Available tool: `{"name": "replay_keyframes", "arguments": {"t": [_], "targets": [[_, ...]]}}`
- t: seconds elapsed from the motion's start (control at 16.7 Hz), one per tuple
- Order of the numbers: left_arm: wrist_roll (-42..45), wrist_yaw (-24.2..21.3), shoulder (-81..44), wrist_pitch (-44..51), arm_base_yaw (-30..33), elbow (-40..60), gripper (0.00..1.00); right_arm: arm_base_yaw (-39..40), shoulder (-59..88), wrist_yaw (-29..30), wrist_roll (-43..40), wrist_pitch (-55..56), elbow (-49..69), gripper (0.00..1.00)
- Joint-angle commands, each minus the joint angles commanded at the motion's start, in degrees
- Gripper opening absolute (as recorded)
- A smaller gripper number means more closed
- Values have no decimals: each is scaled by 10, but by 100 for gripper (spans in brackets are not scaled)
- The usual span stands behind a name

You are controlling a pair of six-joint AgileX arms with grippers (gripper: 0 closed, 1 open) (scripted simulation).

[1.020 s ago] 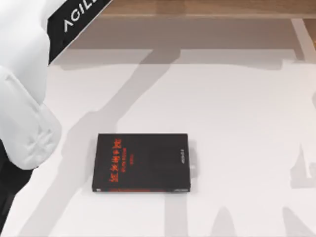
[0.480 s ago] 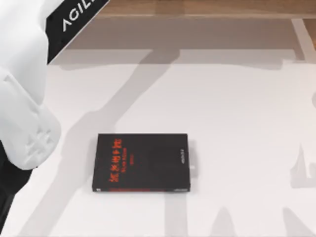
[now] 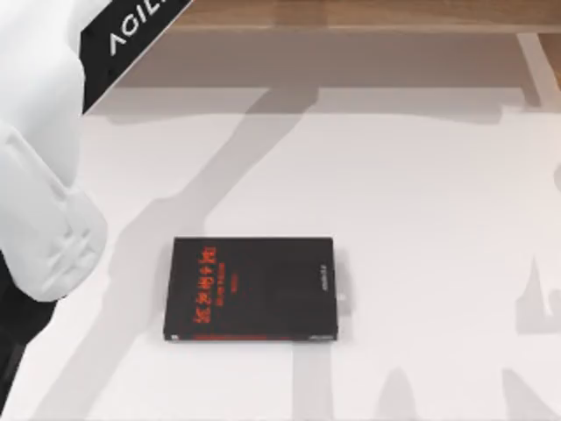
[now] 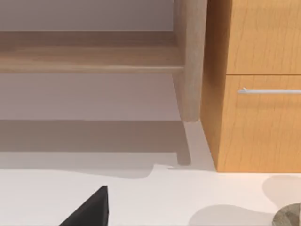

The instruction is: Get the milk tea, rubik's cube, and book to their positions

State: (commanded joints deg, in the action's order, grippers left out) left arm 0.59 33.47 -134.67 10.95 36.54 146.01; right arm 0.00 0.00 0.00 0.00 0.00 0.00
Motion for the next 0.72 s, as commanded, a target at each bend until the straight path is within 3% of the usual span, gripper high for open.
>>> {"name": "replay_keyframes", "arguments": {"t": [0.42, 0.72], "targets": [[0, 0, 0, 0, 0, 0, 100, 0, -9, 0, 0, -8, 2, 100], [0, 0, 0, 0, 0, 0, 100, 1, -107, 1, -2, -120, 16, 100]]}}
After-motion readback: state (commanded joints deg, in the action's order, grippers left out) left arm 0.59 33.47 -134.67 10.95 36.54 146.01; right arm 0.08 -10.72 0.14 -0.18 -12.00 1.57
